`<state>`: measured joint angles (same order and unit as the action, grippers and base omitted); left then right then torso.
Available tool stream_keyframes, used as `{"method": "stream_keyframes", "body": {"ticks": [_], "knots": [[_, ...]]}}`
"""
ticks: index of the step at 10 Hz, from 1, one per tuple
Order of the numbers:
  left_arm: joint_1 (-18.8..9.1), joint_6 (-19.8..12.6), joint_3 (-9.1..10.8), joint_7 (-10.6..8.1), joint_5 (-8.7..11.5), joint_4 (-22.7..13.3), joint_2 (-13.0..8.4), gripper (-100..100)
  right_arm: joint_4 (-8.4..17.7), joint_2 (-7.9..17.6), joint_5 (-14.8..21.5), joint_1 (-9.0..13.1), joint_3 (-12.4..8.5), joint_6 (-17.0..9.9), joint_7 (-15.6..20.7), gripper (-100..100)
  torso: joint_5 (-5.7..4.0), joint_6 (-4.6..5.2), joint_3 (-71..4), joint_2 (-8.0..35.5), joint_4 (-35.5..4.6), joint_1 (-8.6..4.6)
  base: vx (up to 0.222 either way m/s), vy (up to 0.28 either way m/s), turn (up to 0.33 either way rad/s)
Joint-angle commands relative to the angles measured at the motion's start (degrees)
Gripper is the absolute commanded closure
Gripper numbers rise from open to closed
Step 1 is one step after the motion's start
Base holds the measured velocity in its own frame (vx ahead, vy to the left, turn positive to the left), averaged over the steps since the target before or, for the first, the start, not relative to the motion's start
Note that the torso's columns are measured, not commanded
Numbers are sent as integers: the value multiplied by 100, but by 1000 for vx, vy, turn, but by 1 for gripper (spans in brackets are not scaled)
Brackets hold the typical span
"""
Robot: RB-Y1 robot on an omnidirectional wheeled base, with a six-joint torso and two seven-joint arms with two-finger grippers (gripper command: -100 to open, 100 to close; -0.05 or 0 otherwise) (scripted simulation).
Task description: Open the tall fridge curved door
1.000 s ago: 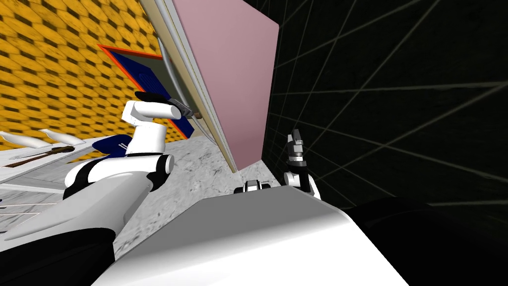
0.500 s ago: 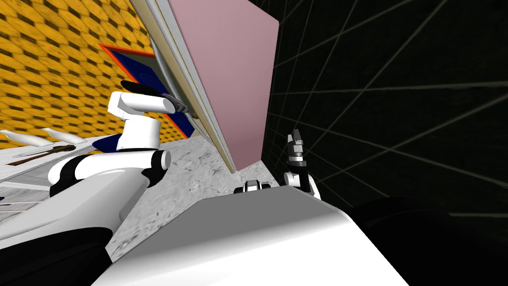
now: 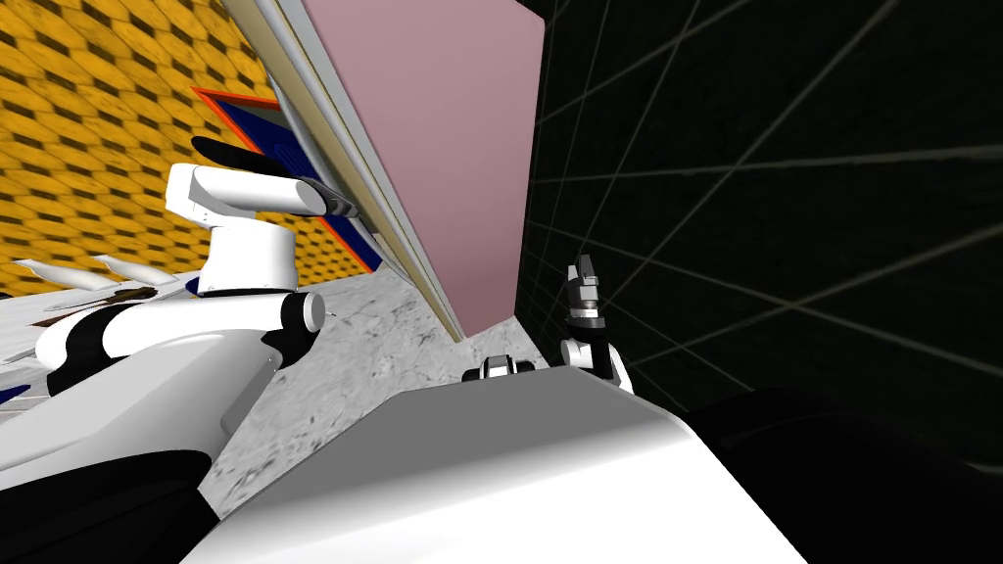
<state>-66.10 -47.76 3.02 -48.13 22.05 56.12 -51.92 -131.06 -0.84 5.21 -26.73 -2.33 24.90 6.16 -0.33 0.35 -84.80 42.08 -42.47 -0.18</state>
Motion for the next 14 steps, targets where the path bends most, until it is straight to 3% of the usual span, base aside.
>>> {"method": "stream_keyframes", "body": {"ticks": [1, 2, 5, 9, 14], "knots": [[33, -3, -2, 13, 11, -67, 12, -100, 0, 1, 0, -1, -1, 0, 0, 0, 11, -6, -18, -30, 6, 29, 37, 18, 40], [48, -14, -5, 21, 12, -80, 11, 100, 0, 1, 0, 0, -1, 0, 0, 0, 19, -3, -24, -33, 22, 24, -11, 2, 20], [-3, -41, -39, 170, 229, -10, 116, 100, 1, 3, 0, 1, -2, -1, 0, 0, 40, -12, -17, -27, 24, 76, -29, 244, -54], [-53, -67, -77, 318, 447, 58, 227, 100, 1, 3, 0, 0, -3, -1, 0, 0, 9, 12, -47, -69, 40, -9, -47, 303, -48], [-103, -92, -115, 466, 665, 126, 338, 100, 1, 3, 0, 0, -3, -1, 0, 0, 6, 28, -47, -68, 38, -3, -48, 290, -52]]}}
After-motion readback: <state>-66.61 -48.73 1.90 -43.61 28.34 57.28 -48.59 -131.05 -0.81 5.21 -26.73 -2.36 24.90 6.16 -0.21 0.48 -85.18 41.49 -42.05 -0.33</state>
